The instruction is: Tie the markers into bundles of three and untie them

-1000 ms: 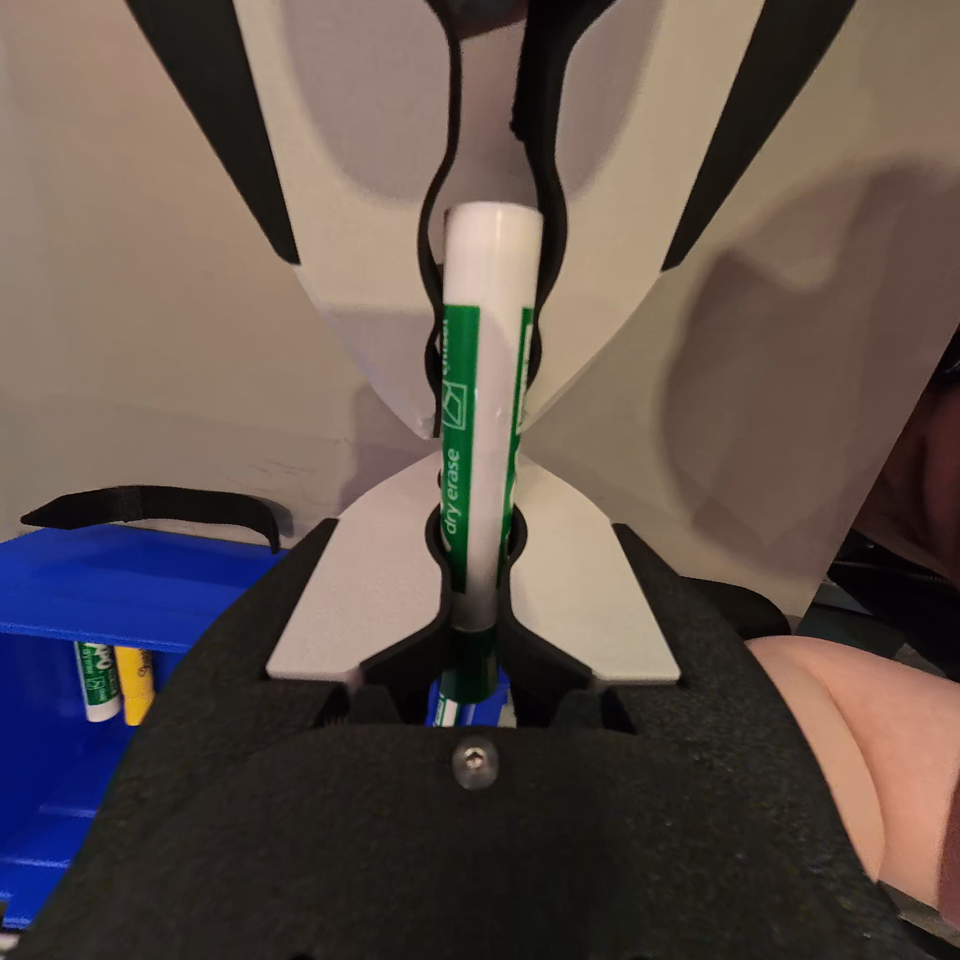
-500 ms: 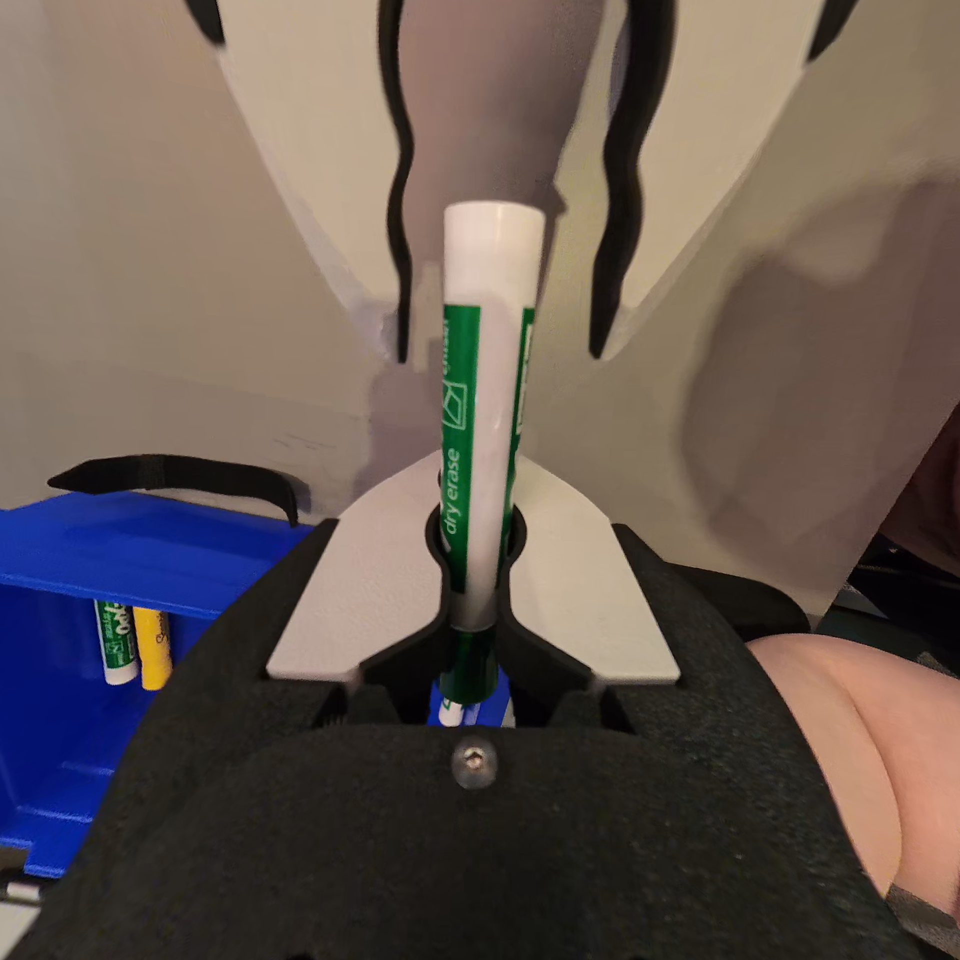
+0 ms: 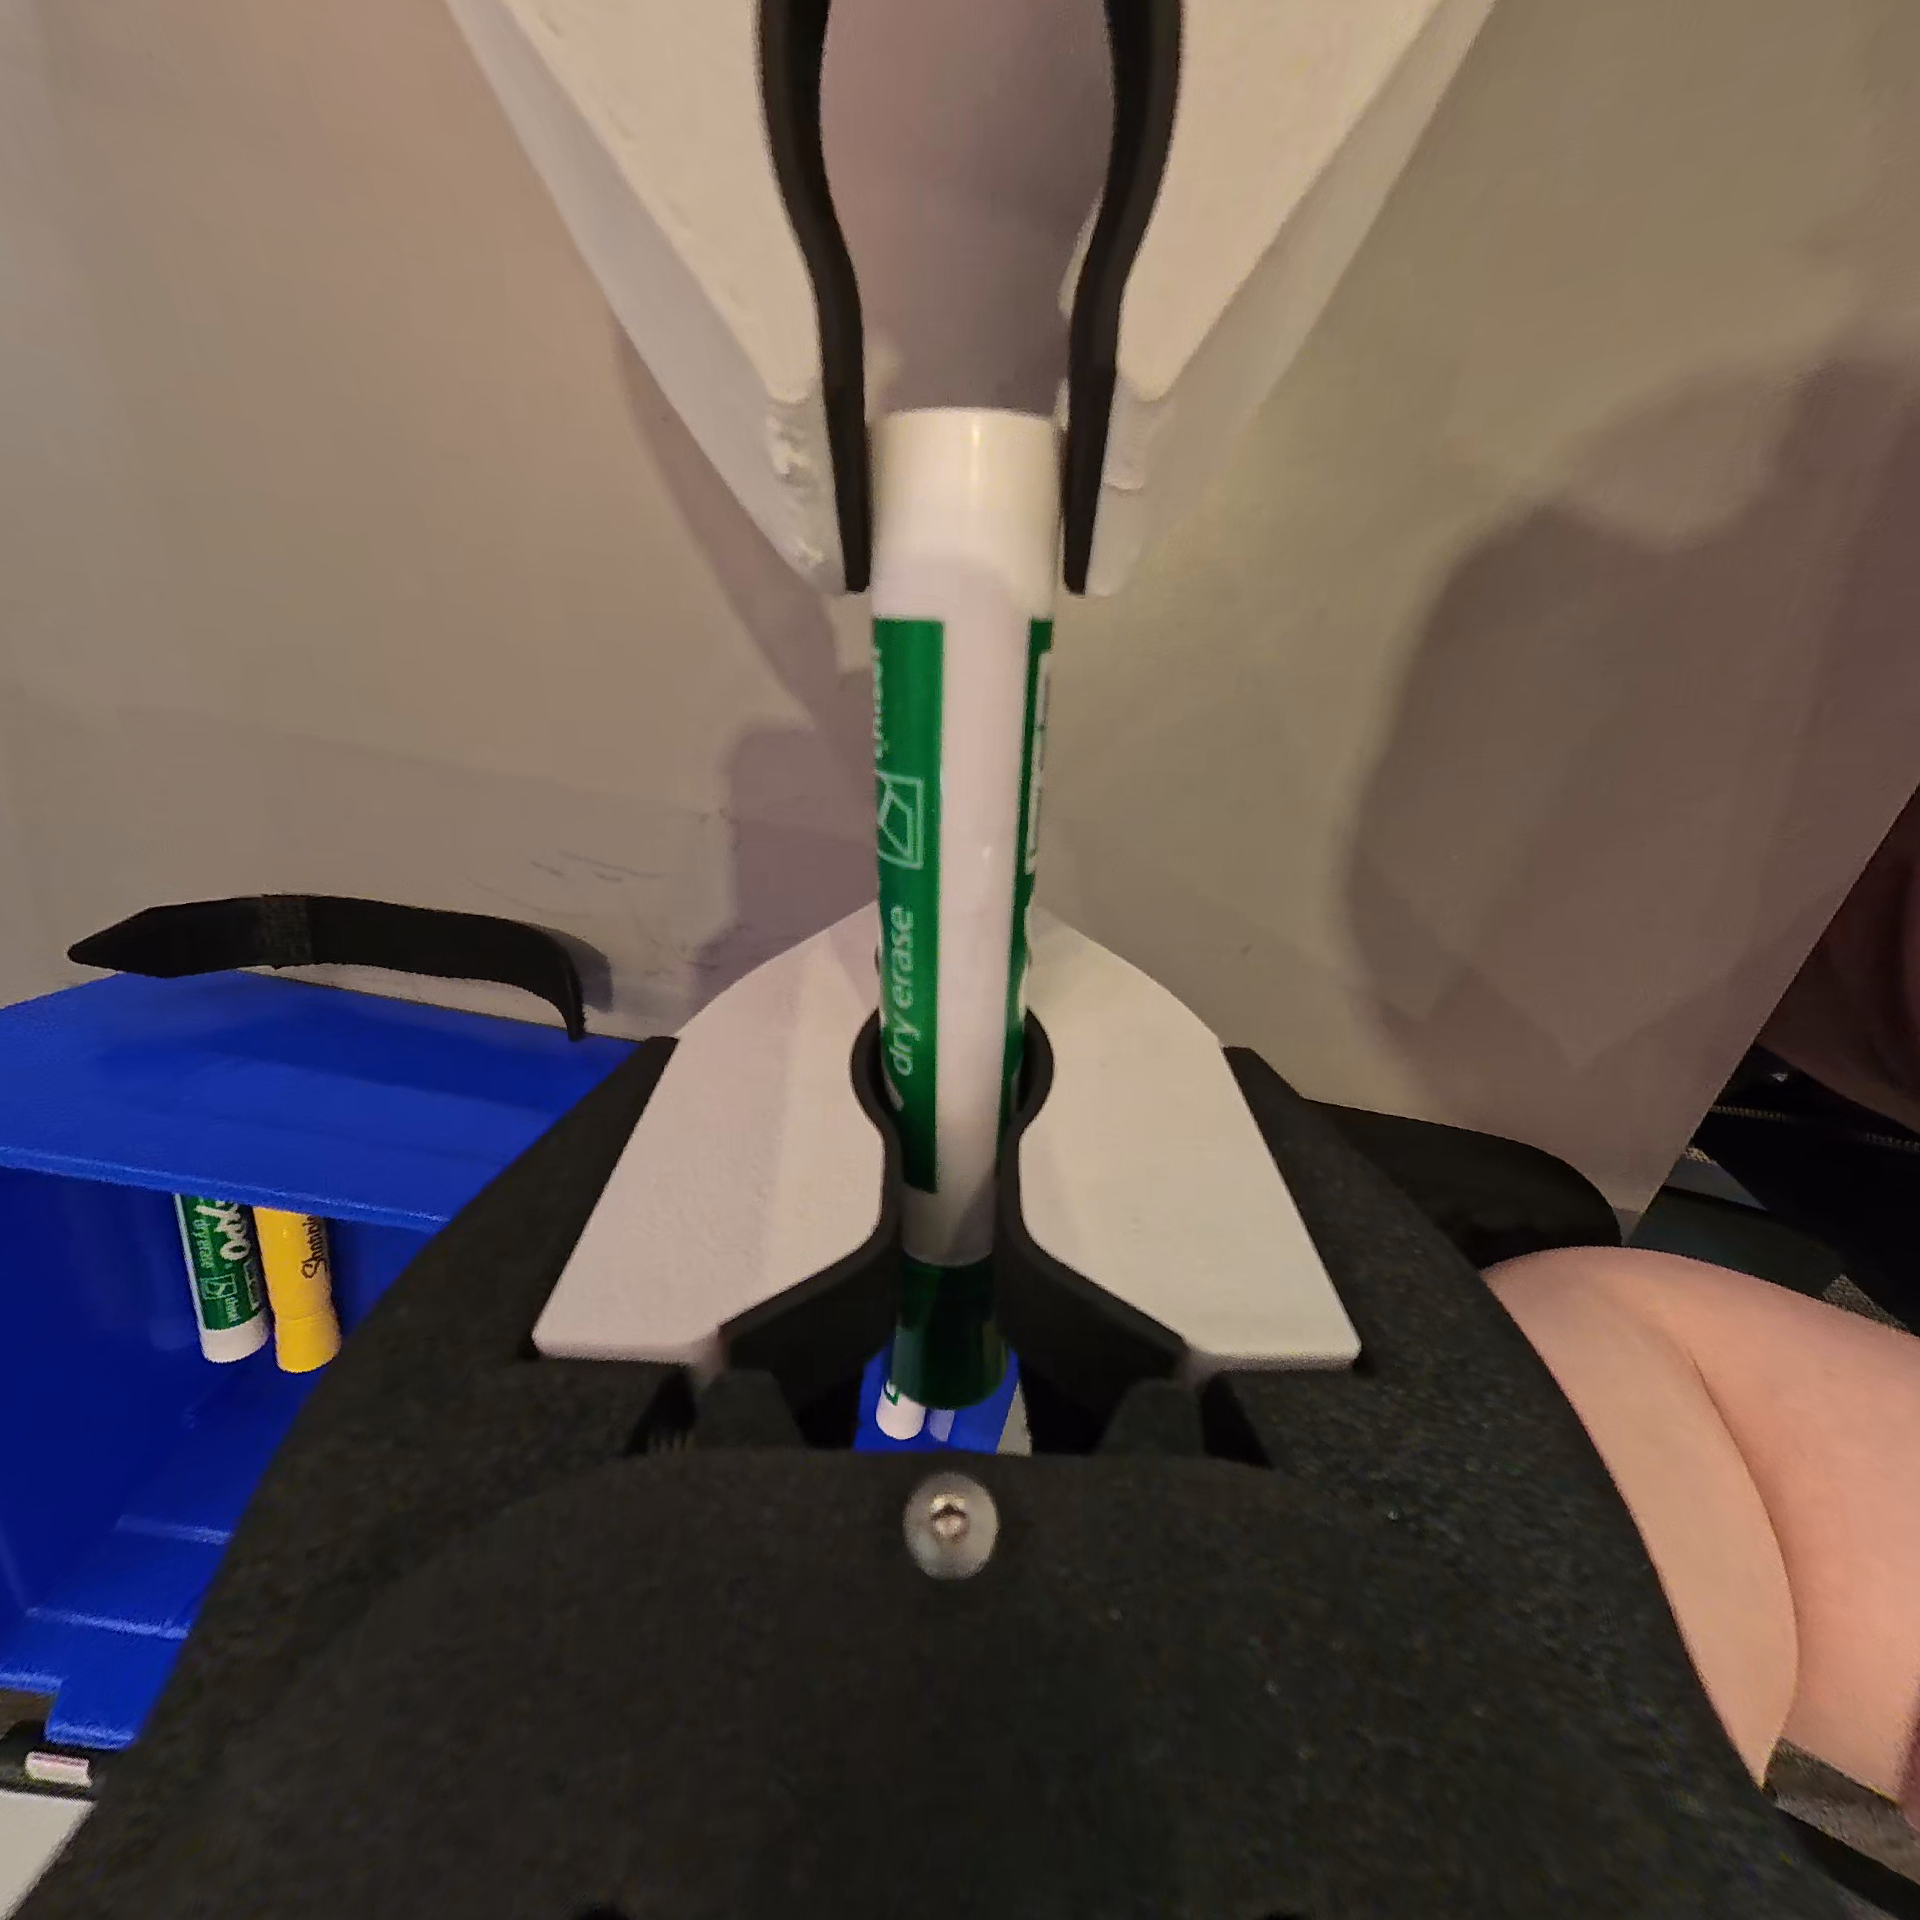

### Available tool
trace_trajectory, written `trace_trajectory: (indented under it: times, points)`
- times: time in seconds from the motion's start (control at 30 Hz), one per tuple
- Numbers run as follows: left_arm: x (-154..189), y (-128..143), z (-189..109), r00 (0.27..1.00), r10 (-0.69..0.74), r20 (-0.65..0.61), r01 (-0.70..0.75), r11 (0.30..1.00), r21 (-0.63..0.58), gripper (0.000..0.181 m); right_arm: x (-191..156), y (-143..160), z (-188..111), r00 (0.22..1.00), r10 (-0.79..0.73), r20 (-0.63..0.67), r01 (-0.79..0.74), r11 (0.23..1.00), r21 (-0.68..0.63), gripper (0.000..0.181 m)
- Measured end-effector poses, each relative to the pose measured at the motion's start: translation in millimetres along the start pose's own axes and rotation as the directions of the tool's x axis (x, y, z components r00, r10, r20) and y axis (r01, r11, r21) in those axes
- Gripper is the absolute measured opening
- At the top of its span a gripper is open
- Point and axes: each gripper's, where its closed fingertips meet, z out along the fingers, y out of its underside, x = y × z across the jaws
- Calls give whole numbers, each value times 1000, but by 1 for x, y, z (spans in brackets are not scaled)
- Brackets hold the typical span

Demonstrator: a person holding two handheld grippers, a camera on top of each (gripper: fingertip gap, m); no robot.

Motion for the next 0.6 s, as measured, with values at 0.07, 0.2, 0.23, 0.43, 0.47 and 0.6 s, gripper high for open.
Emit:
trace_trajectory:
  times: [0.07, 0.2, 0.23, 0.43, 0.47, 0.6]
  points:
    - [2, -2, 1, 1000, 7, -7, -6, 1000, 3, 14, -1, -1, 1, 1000, -1, 5, 1, 1000, -1, 20]
    - [4, -2, 1, 1000, 10, -22, -10, 1000, 4, 14, -3, 2, 2, 1000, -19, 8, 19, 1000, -25, 20]
    - [4, -2, 1, 1000, 6, -23, -6, 1000, 2, 14, -2, 2, 1, 1000, -28, -1, 28, 999, -22, 22]
    - [4, 6, 3, 999, -1, -32, 0, 1000, -24, 14, -5, -13, -40, 997, -28, -76, 16, 988, -150, 46]
    - [3, 8, 3, 1000, -7, -29, 7, 1000, -28, 14, -9, -11, -54, 994, 6, -105, -28, 976, -214, 44]
    - [-3, 17, 5, 999, -38, -8, 37, 997, -70, 14, -25, 40, -127, 883, 75, -463, -341, 780, -525, 37]
